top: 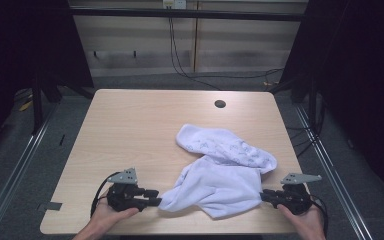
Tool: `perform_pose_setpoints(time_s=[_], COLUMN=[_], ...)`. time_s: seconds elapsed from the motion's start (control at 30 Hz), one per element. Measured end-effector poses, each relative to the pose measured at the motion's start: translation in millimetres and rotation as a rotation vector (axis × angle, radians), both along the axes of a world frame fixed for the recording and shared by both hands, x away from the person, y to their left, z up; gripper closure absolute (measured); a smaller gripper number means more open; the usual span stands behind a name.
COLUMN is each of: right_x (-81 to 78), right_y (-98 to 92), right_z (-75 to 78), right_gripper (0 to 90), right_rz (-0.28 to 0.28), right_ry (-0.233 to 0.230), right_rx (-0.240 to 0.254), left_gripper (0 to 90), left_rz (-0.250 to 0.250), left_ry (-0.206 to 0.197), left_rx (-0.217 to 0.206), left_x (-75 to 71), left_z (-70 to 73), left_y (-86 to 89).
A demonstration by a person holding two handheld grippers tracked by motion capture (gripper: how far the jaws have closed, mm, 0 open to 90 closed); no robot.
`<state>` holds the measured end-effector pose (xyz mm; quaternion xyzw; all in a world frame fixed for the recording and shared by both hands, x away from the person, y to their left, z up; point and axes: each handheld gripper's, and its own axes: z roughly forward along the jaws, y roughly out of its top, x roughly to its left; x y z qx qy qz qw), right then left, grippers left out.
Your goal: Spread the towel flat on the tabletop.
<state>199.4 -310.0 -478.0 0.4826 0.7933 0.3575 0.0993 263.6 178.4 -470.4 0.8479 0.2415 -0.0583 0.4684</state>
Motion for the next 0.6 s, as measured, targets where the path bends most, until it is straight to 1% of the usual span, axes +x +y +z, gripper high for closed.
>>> perform_pose_setpoints(time_s=[0.03, 0.07, 0.1, 0.13, 0.17, 0.2, 0.23, 0.27, 0.3, 0.37, 0.4, 0.43, 0.47, 0.5, 0.53, 0.57, 0.6], right_x=[0.1, 2.1, 4.9, 7.2, 9.4, 11.8, 15.2, 20.6, 24.3, 36.9, 44.5, 52.2, 58.8, 63.0, 64.9, 64.5, 62.6], right_y=[-1.8, -3.5, -4.4, -4.3, -2.9, -1.1, 1.4, 5.4, 7.6, 11.2, 11.8, 11.6, 12.0, 13.1, 15.1, 17.6, 20.5], right_z=[2.8, 6.7, 9.4, 11.4, 15.0, 19.1, 23.2, 28.2, 30.8, 35.1, 34.0, 30.0, 23.6, 16.2, 9.1, 3.6, 0.9], right_gripper=[68.1, 63.7, 62.1, 61.9, 61.5, 61.1, 61.0, 60.4, 59.9, 58.9, 58.2, 57.7, 57.4, 58.4, 63.4, 71.8, 77.6], right_rz=[-0.011, -0.032, -0.037, -0.04, -0.052, -0.043, -0.026, -0.025, -0.027, -0.011, -0.018, -0.021, -0.02, -0.019, -0.016, -0.004, 0.002], right_ry=[-0.024, -0.054, -0.072, -0.089, -0.115, -0.139, -0.154, -0.17, -0.178, -0.2, -0.195, -0.179, -0.155, -0.133, -0.111, -0.096, -0.09], right_rx=[0.005, 0.004, 0.011, 0.014, 0.014, 0.02, 0.035, 0.037, 0.039, 0.053, 0.055, 0.052, 0.047, 0.039, 0.029, 0.017, 0.002], left_gripper=[64.9, 64.6, 64.6, 64.3, 64.0, 63.2, 62.4, 61.3, 59.9, 56.4, 54.6, 54.2, 53.3, 54.3, 56.8, 64.7, 71.9], left_rz=[0.023, 0.028, 0.024, 0.014, 0.005, 0.003, 0.006, 0.004, 0.005, 0.007, 0.004, -0.008, -0.014, -0.026, -0.038, -0.054, -0.061], left_ry=[-0.009, -0.007, -0.006, -0.018, -0.025, -0.038, -0.051, -0.053, -0.047, -0.038, -0.026, -0.024, -0.025, -0.024, -0.029, -0.039, -0.05], left_rx=[-0.007, -0.019, -0.017, -0.009, -0.005, 0.01, 0.021, 0.017, 0.016, 0.03, 0.032, 0.045, 0.047, 0.048, 0.058, 0.066, 0.065], left_x=[5.6, 9.6, 12.2, 14.7, 16.1, 17.9, 20.7, 23.0, 25.4, 29.4, 30.2, 31.2, 31.2, 31.1, 30.8, 30.3, 29.2], left_z=[2.3, 3.2, 3.6, 3.9, 3.8, 3.9, 5.0, 5.6, 6.1, 3.1, -0.2, -3.3, -5.7, -6.9, -7.5, -7.6, -6.7], left_y=[-4.3, -9.5, -14.8, -22.8, -31.6, -39.5, -48.0, -52.2, -57.6, -68.1, -73.3, -78.3, -82.9, -86.3, -89.7, -92.6, -94.9])
